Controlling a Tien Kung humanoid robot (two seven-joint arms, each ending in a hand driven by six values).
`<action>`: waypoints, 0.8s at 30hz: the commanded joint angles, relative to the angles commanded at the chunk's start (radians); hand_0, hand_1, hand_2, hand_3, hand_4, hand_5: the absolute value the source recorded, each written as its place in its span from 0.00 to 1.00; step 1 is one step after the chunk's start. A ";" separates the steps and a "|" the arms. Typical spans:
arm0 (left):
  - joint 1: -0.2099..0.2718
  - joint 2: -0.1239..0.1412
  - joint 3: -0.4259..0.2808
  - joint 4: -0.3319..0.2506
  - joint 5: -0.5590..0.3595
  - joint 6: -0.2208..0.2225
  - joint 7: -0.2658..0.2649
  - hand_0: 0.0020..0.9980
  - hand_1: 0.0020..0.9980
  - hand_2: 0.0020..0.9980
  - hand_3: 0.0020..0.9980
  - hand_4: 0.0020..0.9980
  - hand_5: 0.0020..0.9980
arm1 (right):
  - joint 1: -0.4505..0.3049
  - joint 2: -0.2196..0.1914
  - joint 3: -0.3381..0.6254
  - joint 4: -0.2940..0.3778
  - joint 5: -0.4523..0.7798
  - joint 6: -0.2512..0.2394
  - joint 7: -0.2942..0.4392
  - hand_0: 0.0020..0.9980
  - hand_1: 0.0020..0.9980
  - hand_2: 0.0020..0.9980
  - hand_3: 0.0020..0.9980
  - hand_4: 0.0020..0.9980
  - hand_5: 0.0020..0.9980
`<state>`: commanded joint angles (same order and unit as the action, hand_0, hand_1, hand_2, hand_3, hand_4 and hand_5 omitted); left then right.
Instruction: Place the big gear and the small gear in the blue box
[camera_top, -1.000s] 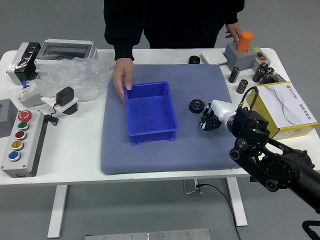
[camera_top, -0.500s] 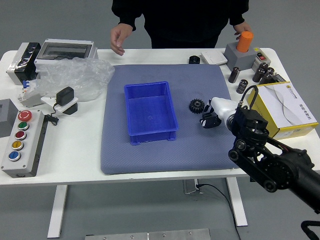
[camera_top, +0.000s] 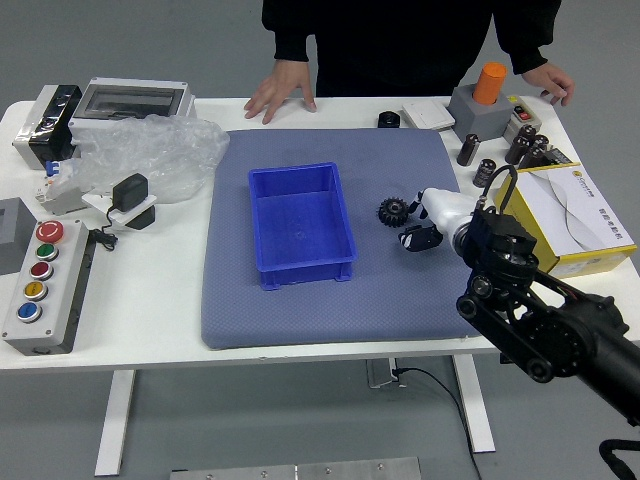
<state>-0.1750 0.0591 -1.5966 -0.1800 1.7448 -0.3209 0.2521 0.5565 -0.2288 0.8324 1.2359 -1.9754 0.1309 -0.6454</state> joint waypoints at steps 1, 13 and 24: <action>0.000 0.000 0.000 0.000 0.000 0.000 0.000 0.81 0.79 0.80 0.83 0.64 0.29 | 0.000 0.001 0.000 -0.003 0.001 0.000 0.000 0.63 0.57 0.73 0.78 0.73 0.36; 0.001 -0.001 0.000 0.000 0.000 0.000 0.000 0.81 0.79 0.80 0.83 0.63 0.29 | -0.004 0.008 -0.001 -0.034 0.007 -0.016 0.000 0.63 0.55 0.71 0.74 0.73 0.37; 0.003 -0.003 -0.001 0.000 0.005 -0.001 0.000 0.81 0.79 0.80 0.83 0.63 0.29 | -0.014 0.021 -0.002 -0.057 0.002 -0.030 0.000 0.62 0.55 0.71 0.73 0.74 0.37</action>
<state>-0.1719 0.0559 -1.5979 -0.1800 1.7496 -0.3220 0.2523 0.5426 -0.2080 0.8302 1.1794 -1.9736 0.1008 -0.6454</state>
